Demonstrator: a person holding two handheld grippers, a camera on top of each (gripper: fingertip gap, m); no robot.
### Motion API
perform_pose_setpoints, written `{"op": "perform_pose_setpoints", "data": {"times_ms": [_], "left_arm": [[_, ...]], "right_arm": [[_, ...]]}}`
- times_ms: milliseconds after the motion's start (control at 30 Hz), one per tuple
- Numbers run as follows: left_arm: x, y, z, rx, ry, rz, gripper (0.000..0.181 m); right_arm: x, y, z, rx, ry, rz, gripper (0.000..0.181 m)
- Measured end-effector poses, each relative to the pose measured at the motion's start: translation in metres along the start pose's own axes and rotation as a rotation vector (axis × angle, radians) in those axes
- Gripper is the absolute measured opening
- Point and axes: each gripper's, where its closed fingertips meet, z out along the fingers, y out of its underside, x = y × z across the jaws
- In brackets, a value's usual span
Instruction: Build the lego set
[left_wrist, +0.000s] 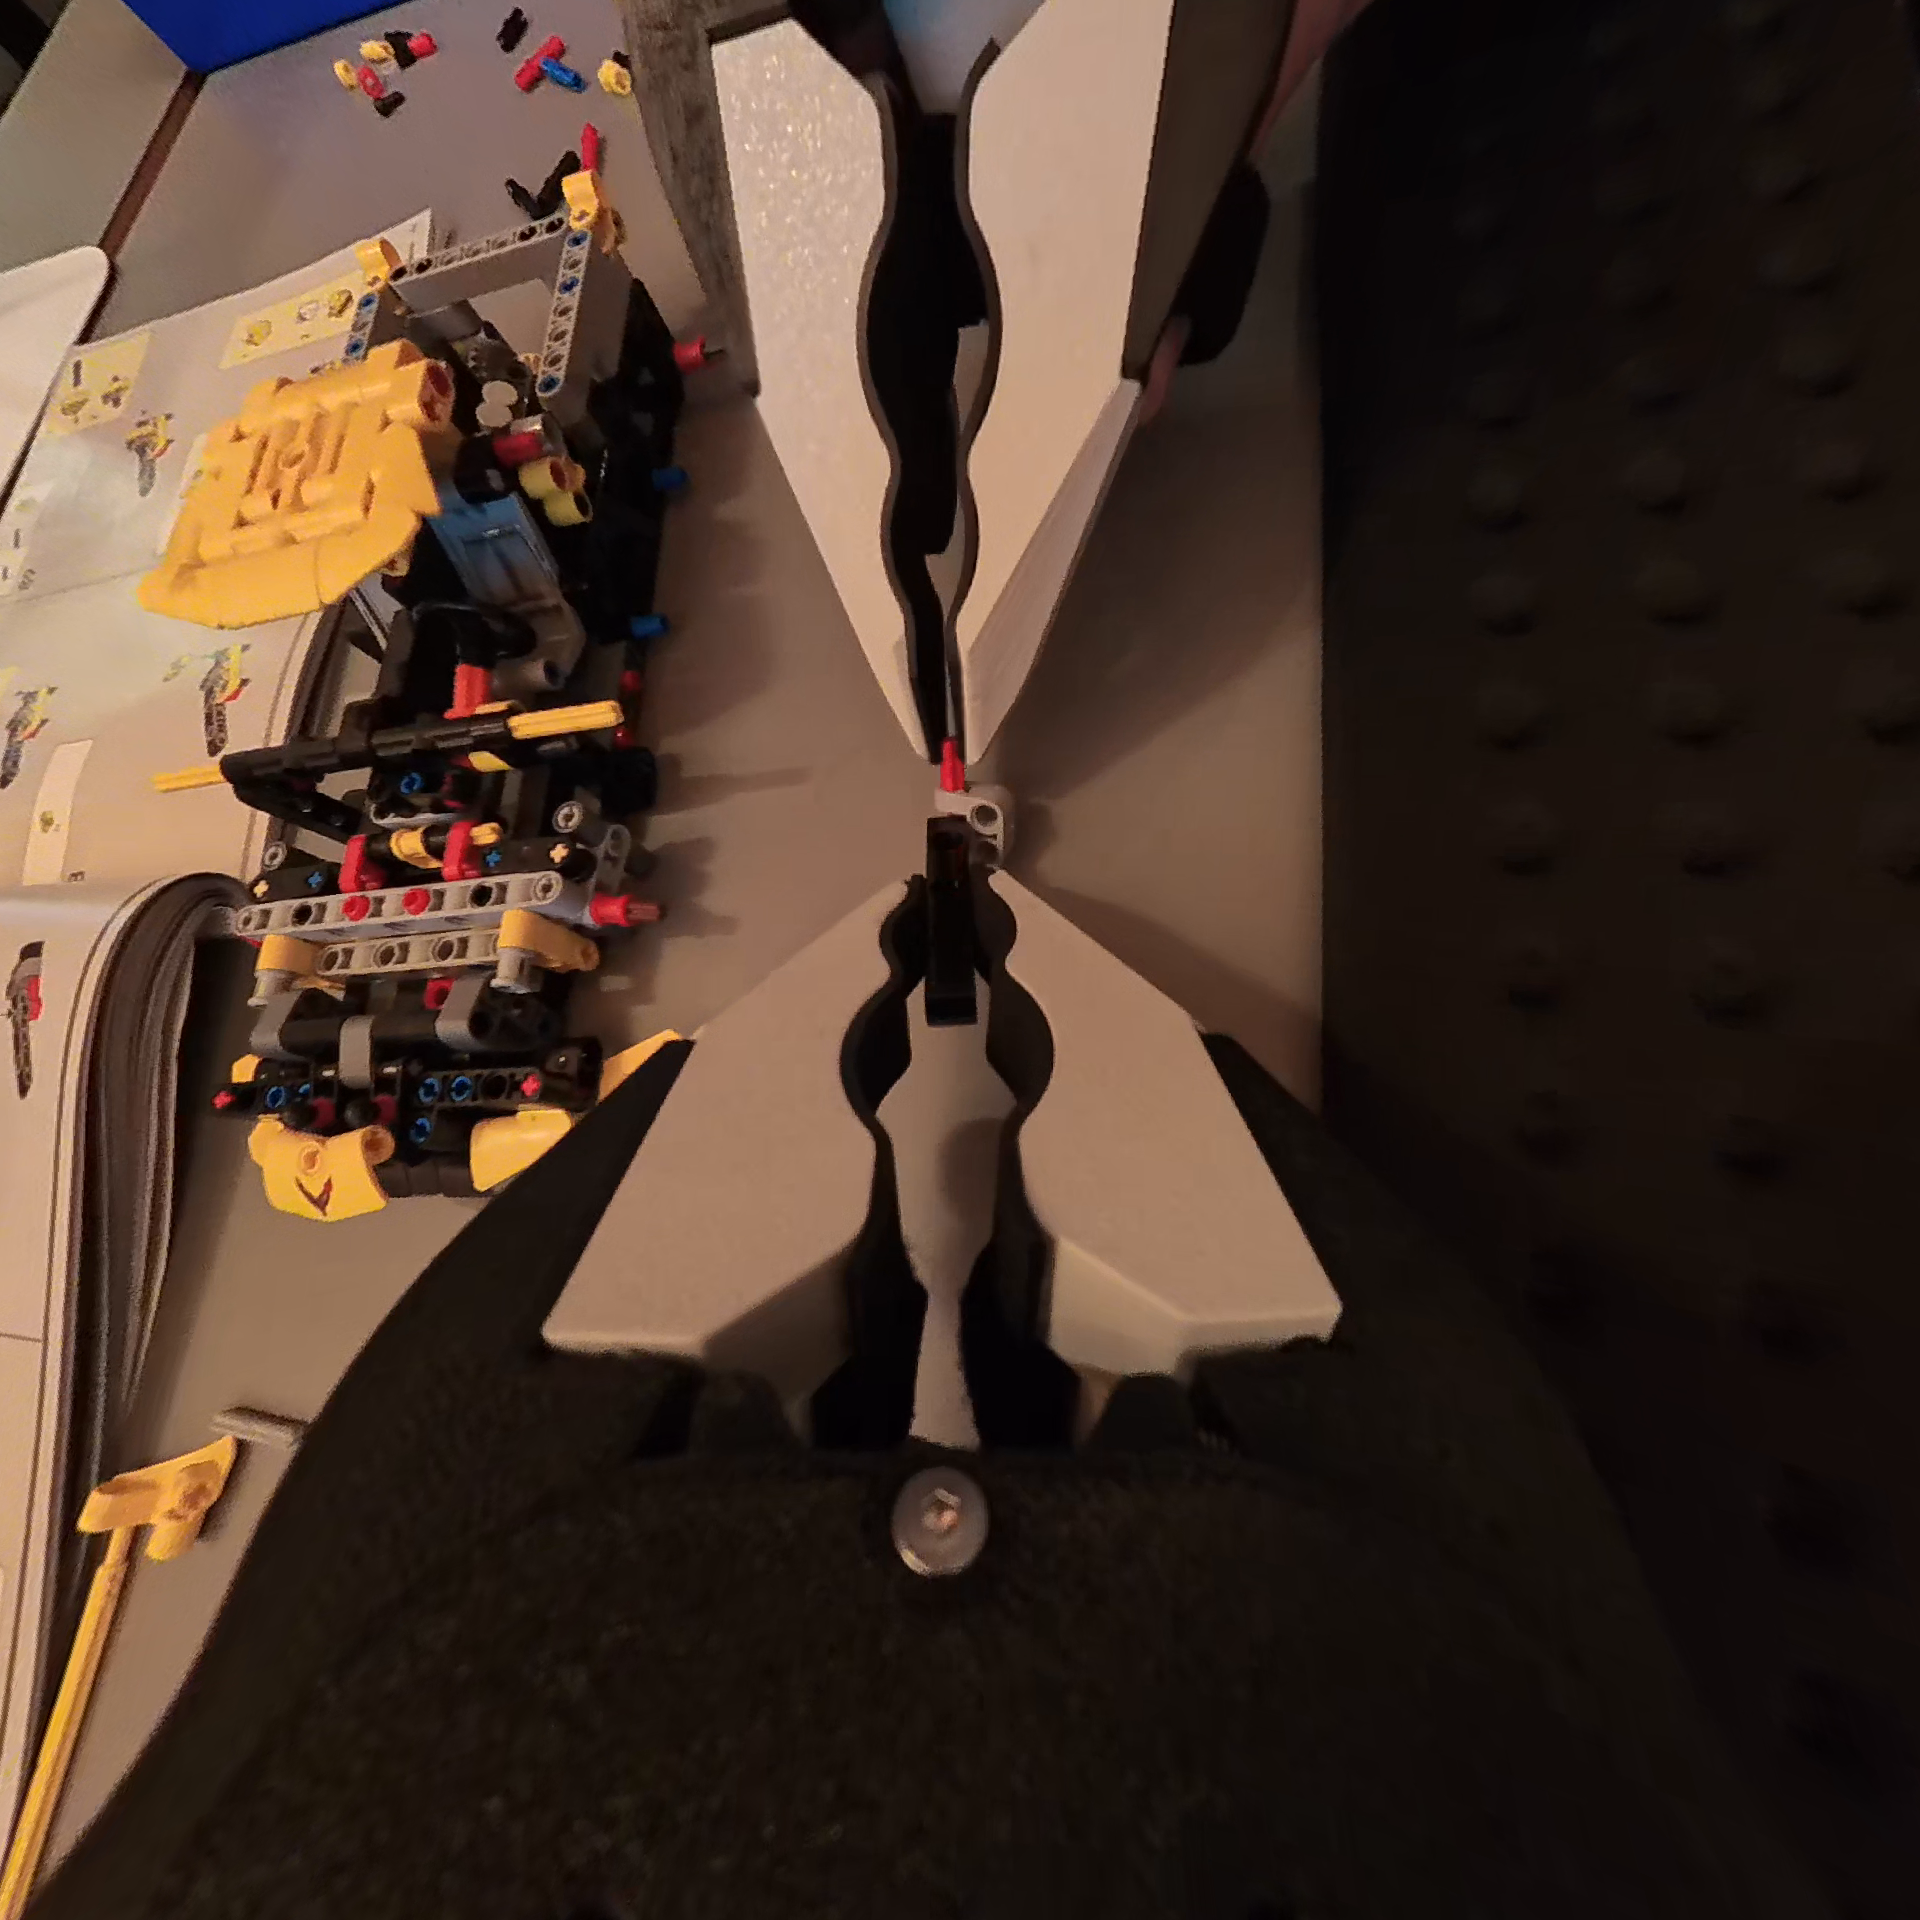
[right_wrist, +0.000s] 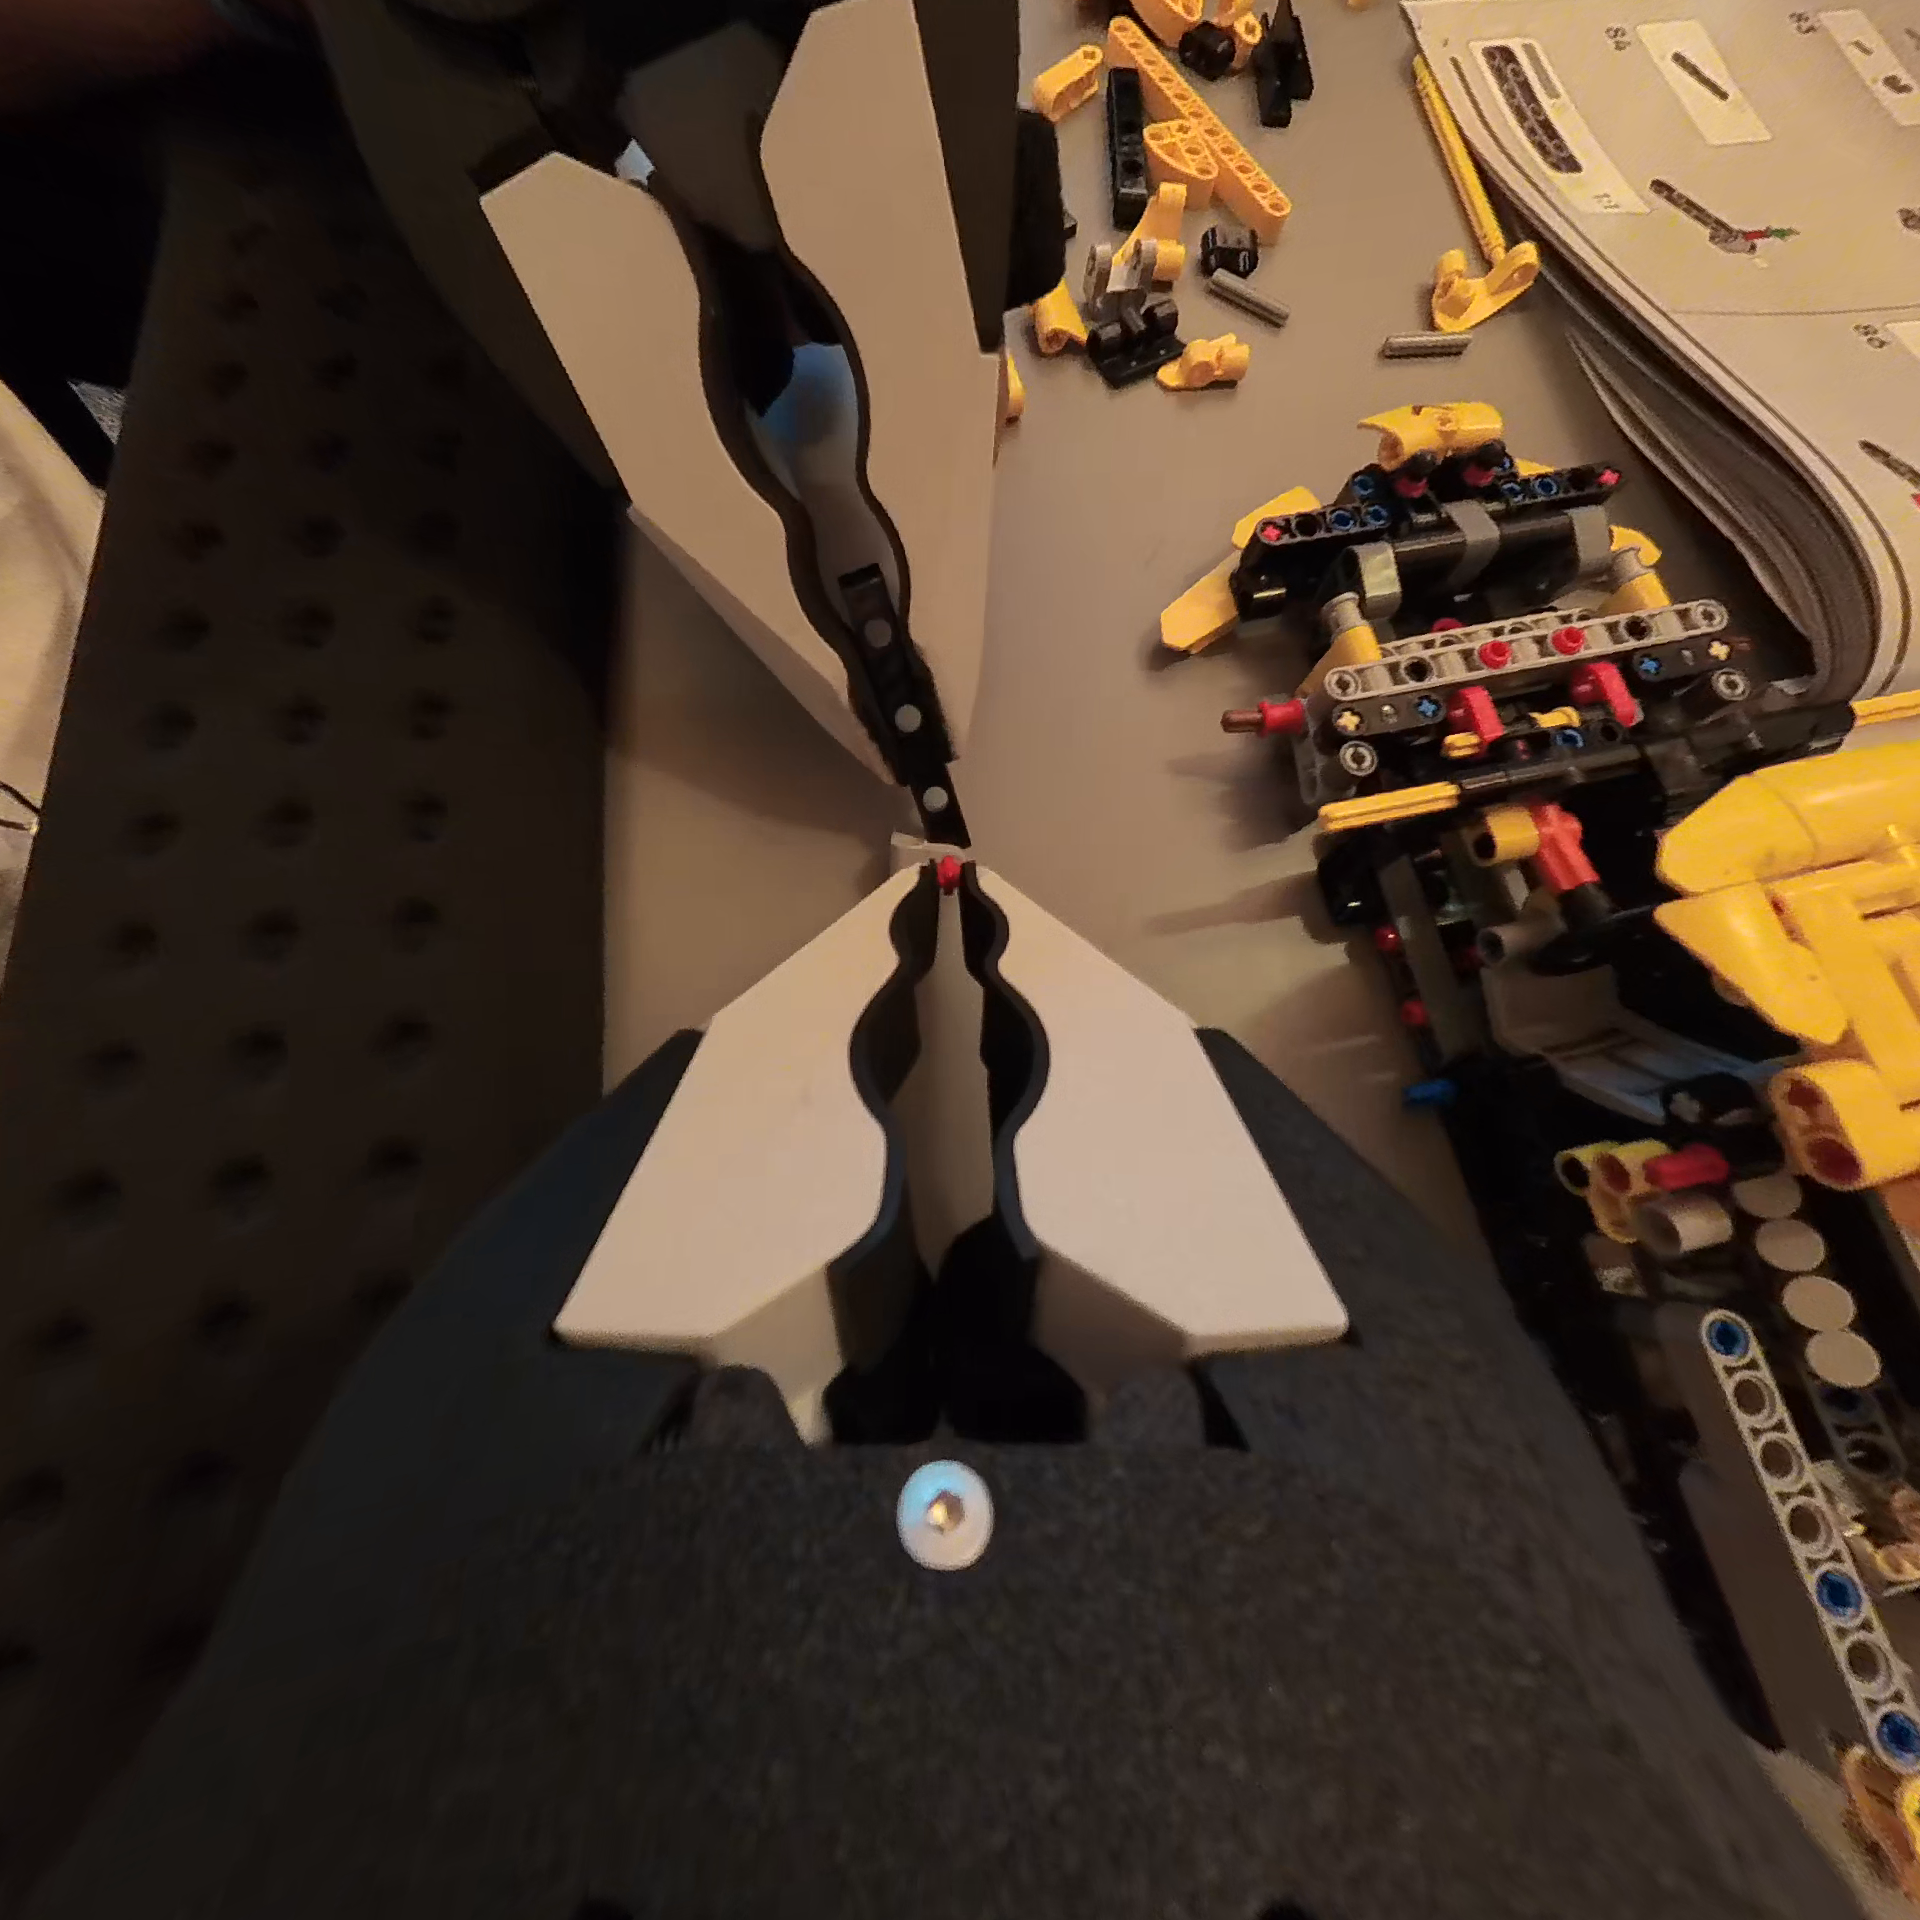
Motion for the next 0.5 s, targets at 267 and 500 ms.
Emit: {"op": "perform_pose_setpoints", "data": {"times_ms": [267, 500], "left_arm": [[0.0001, -0.0006, 0.0005, -0.008, 0.035, -0.039, 0.007], [-0.0013, -0.0031, -0.0012, 0.001, 0.107, -0.109, 0.007]], "right_arm": [[0.0004, -0.0006, 0.0015, 0.019, -0.009, 0.054, 0.004], [-0.0006, -0.0001, 0.0037, -0.041, 0.026, -0.068, 0.004]]}}
